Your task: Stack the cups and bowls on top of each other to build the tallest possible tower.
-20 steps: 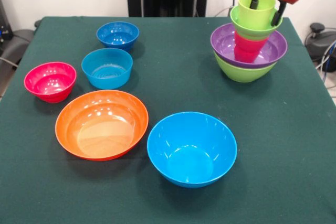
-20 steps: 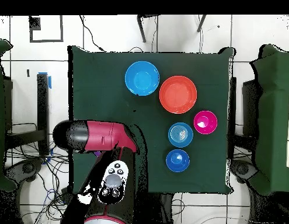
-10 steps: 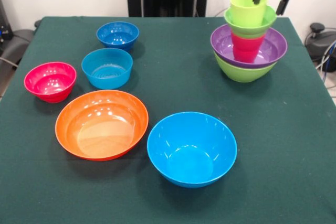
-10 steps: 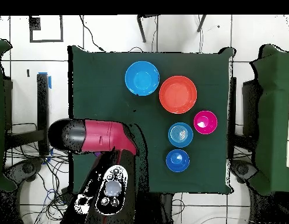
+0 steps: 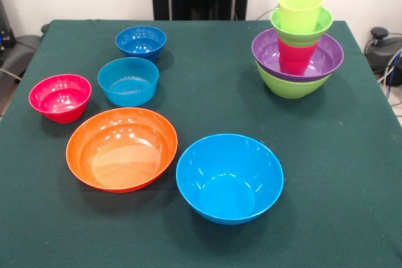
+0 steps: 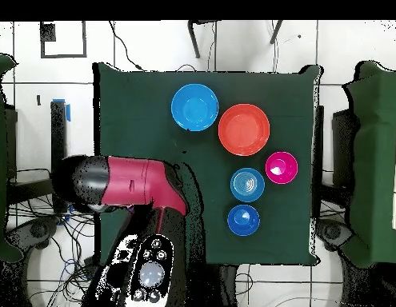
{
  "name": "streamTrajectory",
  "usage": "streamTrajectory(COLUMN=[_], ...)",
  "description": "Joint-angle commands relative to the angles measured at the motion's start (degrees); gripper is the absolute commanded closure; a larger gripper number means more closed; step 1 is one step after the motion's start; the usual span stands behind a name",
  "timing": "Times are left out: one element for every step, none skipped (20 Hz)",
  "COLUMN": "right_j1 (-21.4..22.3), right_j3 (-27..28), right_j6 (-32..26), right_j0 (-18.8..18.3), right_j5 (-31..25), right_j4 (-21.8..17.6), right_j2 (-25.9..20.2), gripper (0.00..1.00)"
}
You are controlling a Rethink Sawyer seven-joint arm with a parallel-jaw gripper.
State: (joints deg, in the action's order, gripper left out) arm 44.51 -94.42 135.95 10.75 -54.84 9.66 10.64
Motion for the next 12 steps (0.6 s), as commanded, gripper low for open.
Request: streamTrajectory(right_j1=[-0.4,-0.5,-0.6,-0.9,-1.4,-2.3,-3.2,-4.4,-5.1,-6.5,-7.4,-8.3], right_j3=[5.7,6.3,6.9,7.7,8.7,10.0,11.3,13.2,14.3,17.0,19.0,21.3], right_j6=[1.9,2.0,2.1,2.3,2.4,2.1,1.9,1.6,1.4,0.8,0.4,-0.1], right_j0=[-1.6,-1.7,-1.8,-1.8,-1.8,-2.0,-2.3,-2.4,-2.7,-3.0,-3.4,-3.4], right_j5=[-5.8,-6.2,-6.6,-6.9,-6.8,-6.2,-5.7,-5.2,-5.1,-5.0,-5.7,-5.9], right_j4=[-2.4,-2.4,-2.3,-2.3,-2.7,-3.1,-3.6,-4.3,-4.5,-5.6,-5.8,-7.0], right_j2=[-3.7,-3.8,-3.9,-3.9,-3.8,-3.7,-3.7,-3.6,-3.7,-3.3,-3.4,-2.9], gripper=[0.0,0.0,0.0,0.0,0.0,0.0,0.0,0.0,0.0,0.0,0.0,0.0])
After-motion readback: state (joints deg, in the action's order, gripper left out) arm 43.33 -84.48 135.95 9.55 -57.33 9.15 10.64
